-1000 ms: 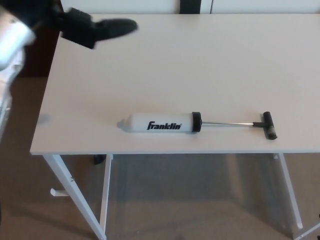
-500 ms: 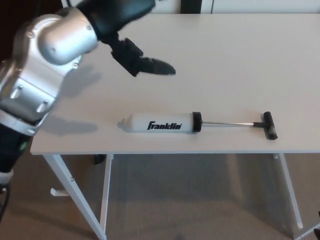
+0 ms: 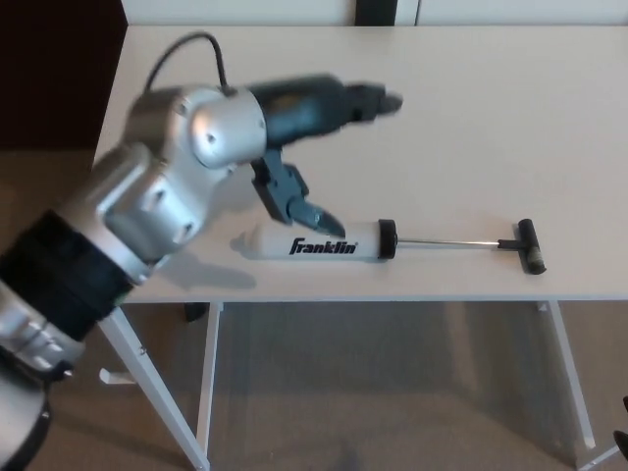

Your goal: The robot walks towards a desk on which an air pump is kept in the middle. It lifts it up and holds it with its left hand and uses its right hand to compress it by pushing its handle inwards.

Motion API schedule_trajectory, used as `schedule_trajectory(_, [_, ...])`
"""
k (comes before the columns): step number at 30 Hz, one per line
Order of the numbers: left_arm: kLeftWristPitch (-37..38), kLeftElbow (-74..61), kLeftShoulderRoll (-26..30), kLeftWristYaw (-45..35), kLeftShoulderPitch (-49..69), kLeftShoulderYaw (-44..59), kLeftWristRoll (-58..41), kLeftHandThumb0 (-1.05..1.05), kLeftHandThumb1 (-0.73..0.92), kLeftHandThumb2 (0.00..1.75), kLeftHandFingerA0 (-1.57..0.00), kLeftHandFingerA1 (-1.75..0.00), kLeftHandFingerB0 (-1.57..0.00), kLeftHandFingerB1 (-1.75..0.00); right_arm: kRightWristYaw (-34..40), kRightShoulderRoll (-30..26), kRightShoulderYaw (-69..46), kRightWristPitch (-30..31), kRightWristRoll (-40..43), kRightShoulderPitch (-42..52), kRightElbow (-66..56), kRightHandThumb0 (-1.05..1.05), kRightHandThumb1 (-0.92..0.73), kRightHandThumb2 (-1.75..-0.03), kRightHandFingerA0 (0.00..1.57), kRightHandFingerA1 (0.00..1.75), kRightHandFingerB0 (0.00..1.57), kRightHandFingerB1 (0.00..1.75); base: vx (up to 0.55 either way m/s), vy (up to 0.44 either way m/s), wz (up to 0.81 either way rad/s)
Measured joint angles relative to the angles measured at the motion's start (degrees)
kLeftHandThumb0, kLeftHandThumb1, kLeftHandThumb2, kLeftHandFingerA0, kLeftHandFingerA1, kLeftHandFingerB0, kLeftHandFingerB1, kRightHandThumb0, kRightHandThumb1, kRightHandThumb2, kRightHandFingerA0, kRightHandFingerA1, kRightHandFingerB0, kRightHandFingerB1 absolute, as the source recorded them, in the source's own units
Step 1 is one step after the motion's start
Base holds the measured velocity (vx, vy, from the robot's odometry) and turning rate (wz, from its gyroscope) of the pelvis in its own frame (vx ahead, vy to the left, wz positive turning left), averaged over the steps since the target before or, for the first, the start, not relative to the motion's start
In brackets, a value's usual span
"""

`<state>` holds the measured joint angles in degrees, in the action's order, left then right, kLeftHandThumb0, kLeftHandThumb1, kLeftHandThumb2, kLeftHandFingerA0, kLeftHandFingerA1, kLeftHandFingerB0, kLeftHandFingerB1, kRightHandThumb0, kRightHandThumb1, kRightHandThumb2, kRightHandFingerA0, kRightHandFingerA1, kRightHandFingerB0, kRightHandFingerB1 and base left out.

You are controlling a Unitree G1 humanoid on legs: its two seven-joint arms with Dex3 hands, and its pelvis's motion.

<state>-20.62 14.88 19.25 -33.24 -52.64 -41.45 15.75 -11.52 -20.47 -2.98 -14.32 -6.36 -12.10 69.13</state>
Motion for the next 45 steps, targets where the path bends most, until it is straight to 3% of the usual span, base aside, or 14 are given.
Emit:
schedule_trajectory(5, [-1.8,6.1,-3.4,0.2,0.2,-2.2,3.3,-0.49,0.36,0.7,0.0,-0.04,0.0,-0.05,0.0,0.0,0.2,0.1,-0.1,-0.2,0.0,-0.57,-0.79,-0.64,0.24,0.34,0.21,0.3,0.0,0.0,0.0])
schedule_trajectory(6, [-1.9,7.0,-3.9,0.4,0.3,-2.3,3.6,-0.47,0.35,0.69,0.0,-0.05,0.0,-0.07,0.0,0.0,0.2,0.2,-0.1,-0.2,0.0,-0.3,-0.55,-1.07,0.08,0.51,0.07,0.49,0.0,0.0,0.0])
schedule_trajectory(7, [-2.0,8.2,-4.5,0.7,0.5,-2.4,4.1,-0.47,0.35,0.69,0.0,-0.05,0.0,-0.07,0.0,0.0,0.2,0.2,-0.1,-0.3,0.0,-0.3,-0.55,-1.07,0.08,0.51,0.07,0.49,0.0,0.0,0.0])
schedule_trajectory(8, [-2.0,9.1,-5.0,0.9,0.7,-2.4,4.4,-0.47,0.33,0.69,0.0,-0.09,0.0,-0.09,0.0,0.0,0.1,0.2,0.0,-0.3,-0.1,-0.56,-0.8,-0.64,0.25,0.34,0.21,0.3,0.0,0.0,0.0])
schedule_trajectory(16, [-2.6,16.2,-10.5,4.5,2.3,-1.7,6.8,-0.46,0.32,0.7,0.0,-0.16,0.0,-0.16,0.0,0.0,0.2,0.4,-0.1,-0.5,-0.1,-0.57,-0.8,-0.64,0.25,0.34,0.21,0.3,0.0,0.0,0.0])
schedule_trajectory(17, [-2.6,17.0,-11.0,5.0,2.4,-1.6,7.0,-0.44,0.29,0.72,0.0,-0.25,-0.01,-0.24,0.0,0.0,0.2,0.4,-0.1,-0.6,-0.2,-0.56,-0.8,-0.64,0.25,0.34,0.21,0.3,0.0,0.0,0.0])
schedule_trajectory(18, [-2.6,17.0,-11.0,5.0,2.4,-1.6,7.0,-0.44,0.3,0.73,0.0,-0.27,0.0,-0.24,0.0,0.0,0.2,0.4,-0.1,-0.6,-0.2,-0.56,-0.8,-0.64,0.24,0.34,0.2,0.3,0.0,0.0,0.0])
schedule_trajectory(19, [-2.6,18.7,-12.3,6.3,2.5,-1.1,7.5,-0.44,0.3,0.72,-0.02,-0.33,-0.02,-0.26,0.0,0.0,0.2,0.4,-0.1,-0.7,-0.3,-0.3,-0.56,-1.07,0.07,0.5,0.07,0.49,0.0,0.0,0.0])
schedule_trajectory(26, [-1.2,23.5,-15.6,11.2,2.6,0.5,8.9,-0.5,0.35,0.71,-0.08,-0.31,-0.07,-0.2,0.0,0.0,0.1,0.5,0.0,-1.2,-1.2,-0.3,-0.55,-1.07,0.08,0.51,0.07,0.49,0.0,0.0,0.0])
schedule_trajectory(32, [0.2,25.8,-17.0,13.6,2.6,1.5,10.0,-0.43,0.31,0.72,-0.09,-0.44,0.0,-0.33,0.0,0.0,0.2,0.7,0.0,-1.7,-1.6,-0.3,-0.55,-1.07,0.07,0.51,0.07,0.49,0.0,0.0,0.0])
schedule_trajectory(33, [0.4,25.9,-17.0,13.9,2.6,1.6,10.2,-0.28,0.18,0.78,0.0,-0.49,0.0,-0.48,0.0,0.0,0.1,0.8,0.0,-1.7,-1.7,-0.3,-0.56,-1.08,0.07,0.5,0.07,0.49,0.0,0.0,0.0])
schedule_trajectory(44, [3.9,28.0,-17.0,16.9,2.7,0.6,12.9,-0.3,0.21,0.81,0.0,-0.47,0.0,-0.47,-0.4,0.0,0.1,0.9,0.1,-1.9,-1.9,-0.3,-0.56,-1.07,0.08,0.51,0.07,0.49,0.0,0.0,0.0])
schedule_trajectory(45, [4.0,28.1,-17.0,17.0,2.7,0.3,13.1,-0.49,0.41,0.53,-0.21,-0.31,-0.18,-0.27,-0.4,0.0,0.1,0.9,0.1,-1.9,-1.9,-0.29,-0.56,-1.08,0.08,0.51,0.08,0.5,0.0,0.0,0.0])
